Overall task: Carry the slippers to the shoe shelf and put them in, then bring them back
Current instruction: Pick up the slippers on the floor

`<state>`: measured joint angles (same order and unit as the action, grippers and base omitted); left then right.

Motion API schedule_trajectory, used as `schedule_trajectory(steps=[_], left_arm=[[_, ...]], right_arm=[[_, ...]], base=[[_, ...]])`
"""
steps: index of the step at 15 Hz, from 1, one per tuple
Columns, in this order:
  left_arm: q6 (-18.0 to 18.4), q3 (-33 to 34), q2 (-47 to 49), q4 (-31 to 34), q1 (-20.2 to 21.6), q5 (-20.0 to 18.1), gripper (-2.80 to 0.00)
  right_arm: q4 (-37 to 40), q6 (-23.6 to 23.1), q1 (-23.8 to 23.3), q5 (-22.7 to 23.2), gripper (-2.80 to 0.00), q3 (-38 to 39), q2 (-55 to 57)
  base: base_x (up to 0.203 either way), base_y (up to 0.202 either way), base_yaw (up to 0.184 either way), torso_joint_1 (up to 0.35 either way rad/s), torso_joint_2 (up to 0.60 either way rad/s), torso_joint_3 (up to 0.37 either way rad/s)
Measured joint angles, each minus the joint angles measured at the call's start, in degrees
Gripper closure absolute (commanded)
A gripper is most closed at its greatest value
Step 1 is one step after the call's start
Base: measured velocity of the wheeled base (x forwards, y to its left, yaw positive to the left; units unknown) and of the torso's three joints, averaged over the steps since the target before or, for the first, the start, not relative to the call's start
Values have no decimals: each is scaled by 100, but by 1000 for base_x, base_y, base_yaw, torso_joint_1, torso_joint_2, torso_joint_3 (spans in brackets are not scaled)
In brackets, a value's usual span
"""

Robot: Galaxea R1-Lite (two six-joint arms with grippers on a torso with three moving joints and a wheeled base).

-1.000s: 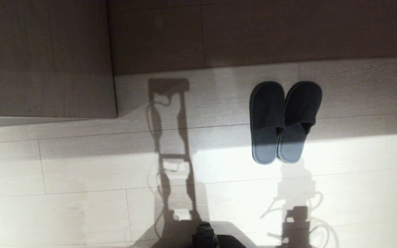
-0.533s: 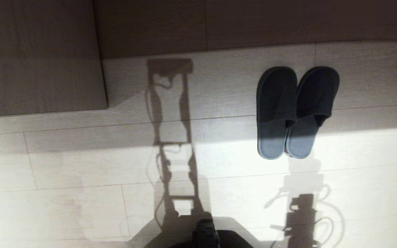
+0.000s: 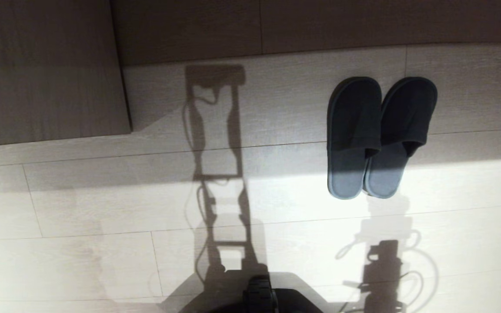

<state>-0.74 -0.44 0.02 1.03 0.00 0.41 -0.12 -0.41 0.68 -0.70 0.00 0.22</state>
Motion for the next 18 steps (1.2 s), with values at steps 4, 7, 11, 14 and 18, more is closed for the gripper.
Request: schedule_trajectory(steps=[4, 7, 11, 14, 18], left_arm=[[22, 37, 0, -155, 0, -11, 0], [23, 44, 0, -155, 0, -9, 0], [23, 44, 0, -154, 2, -9, 0], [26, 44, 0, -154, 3, -11, 0], [22, 44, 0, -154, 2, -9, 0]], right_arm=[[253, 60, 17, 167, 0, -648, 423], [-11, 154, 105, 343, 0, -1247, 1797], [-1527, 226, 268, 462, 0, -1726, 4812], [-3662, 207, 661, 428, 0, -1860, 7181], [-5929, -361, 1142, -392, -280, -1913, 8704]], base=[[0, 0, 0, 0, 0, 0], [0, 0, 0, 0, 0, 0], [0, 0, 0, 0, 0, 0], [0, 0, 0, 0, 0, 0], [0, 0, 0, 0, 0, 0]])
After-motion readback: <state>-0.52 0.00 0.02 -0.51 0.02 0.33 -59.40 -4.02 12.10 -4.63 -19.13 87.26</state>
